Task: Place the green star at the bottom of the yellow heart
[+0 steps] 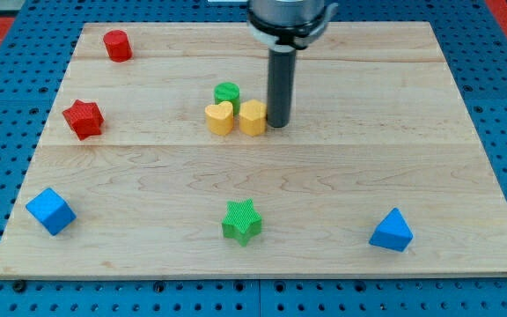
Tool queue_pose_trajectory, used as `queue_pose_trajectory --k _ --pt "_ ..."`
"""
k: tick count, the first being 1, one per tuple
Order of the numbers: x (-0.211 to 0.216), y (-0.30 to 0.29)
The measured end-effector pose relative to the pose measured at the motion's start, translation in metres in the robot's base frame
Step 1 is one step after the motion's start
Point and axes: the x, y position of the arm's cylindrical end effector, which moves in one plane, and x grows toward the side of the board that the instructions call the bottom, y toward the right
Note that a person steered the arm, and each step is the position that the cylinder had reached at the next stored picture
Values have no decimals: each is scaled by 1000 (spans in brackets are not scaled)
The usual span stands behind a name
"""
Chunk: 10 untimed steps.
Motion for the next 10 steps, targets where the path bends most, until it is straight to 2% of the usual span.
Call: queue_pose_trajectory --k 1,2,3,4,5,6,7,9,10 --pt "0 -15" --pt "28 38" --pt "107 67" --pt "184 35" --pt "198 -31" --pt "156 -29" --pt "139 -33" --pt "111 -76" --pt "120 -74"
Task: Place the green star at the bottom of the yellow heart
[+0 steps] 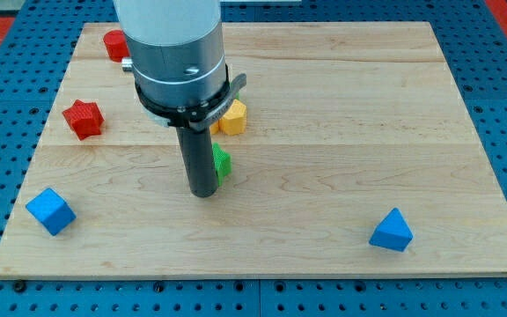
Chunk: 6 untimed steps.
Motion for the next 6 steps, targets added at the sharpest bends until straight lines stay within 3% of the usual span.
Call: queue_pose_trajectory --k 2,4,5,6 --pt "-24 0" --pt "-49 -55" --pt "-21 -59" --pt "-5 -21"
